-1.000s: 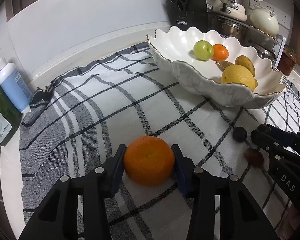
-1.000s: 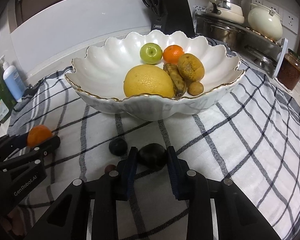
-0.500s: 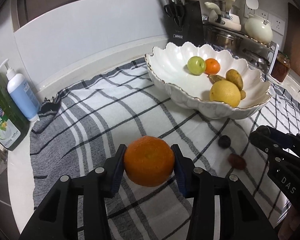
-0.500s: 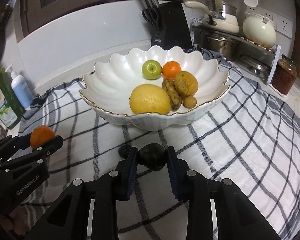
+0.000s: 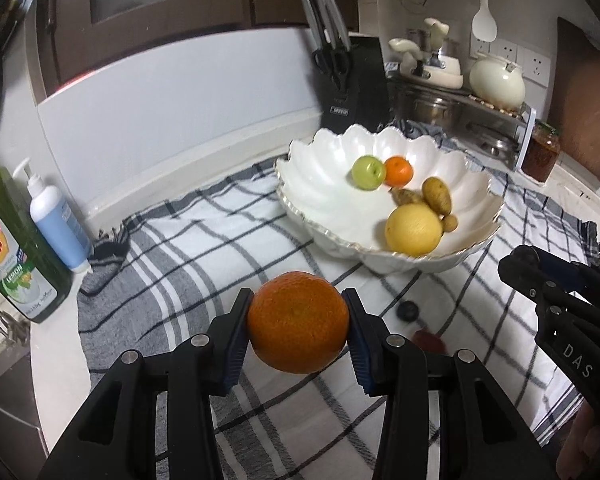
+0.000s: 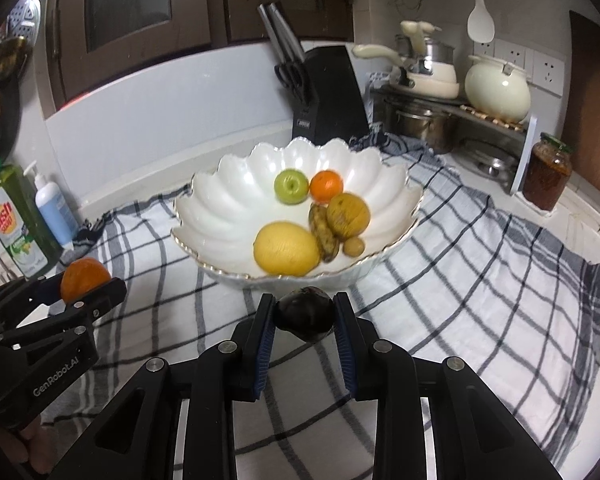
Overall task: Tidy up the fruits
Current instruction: 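Carry the orange with the left tool and plum with the right tool over the bowl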
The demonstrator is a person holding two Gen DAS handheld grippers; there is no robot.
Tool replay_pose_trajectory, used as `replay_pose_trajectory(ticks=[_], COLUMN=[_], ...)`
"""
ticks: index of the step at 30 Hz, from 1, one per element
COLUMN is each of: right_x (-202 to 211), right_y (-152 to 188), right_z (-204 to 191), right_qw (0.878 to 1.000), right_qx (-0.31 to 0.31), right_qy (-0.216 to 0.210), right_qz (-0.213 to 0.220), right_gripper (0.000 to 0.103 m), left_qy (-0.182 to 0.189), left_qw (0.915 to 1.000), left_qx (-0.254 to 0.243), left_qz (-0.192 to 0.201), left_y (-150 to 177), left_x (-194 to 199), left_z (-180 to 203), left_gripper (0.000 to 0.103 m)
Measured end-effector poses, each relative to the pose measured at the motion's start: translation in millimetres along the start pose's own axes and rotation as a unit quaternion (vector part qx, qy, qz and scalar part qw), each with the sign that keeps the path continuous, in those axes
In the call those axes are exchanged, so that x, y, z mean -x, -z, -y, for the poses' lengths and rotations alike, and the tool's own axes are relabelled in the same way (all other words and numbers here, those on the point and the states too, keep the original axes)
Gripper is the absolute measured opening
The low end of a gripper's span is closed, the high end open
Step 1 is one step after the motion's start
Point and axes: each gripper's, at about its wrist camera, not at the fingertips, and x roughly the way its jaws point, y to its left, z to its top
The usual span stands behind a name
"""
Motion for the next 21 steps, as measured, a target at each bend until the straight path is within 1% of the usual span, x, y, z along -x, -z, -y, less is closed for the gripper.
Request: replay_pose_trajectory(ticks=[9,21], right_x=[10,-7], right_y=[-21,-44], right_z=[14,32], right_qw=[1.0,1.0], right_qx=[-0.009,-0.021], right_qy=[0.006,0.009], right_qz=[0.018,0.015], right_gripper=[0.03,0.03], left_qy=[0.009,0.023], left_qw=[0.9998,0.9994], left_qx=[-0.006,-0.012], left_qz=[0.019,0.024], left_y=[-26,-60], left_x=[6,-15], left_z=[12,25], left_gripper=[0.043,0.043])
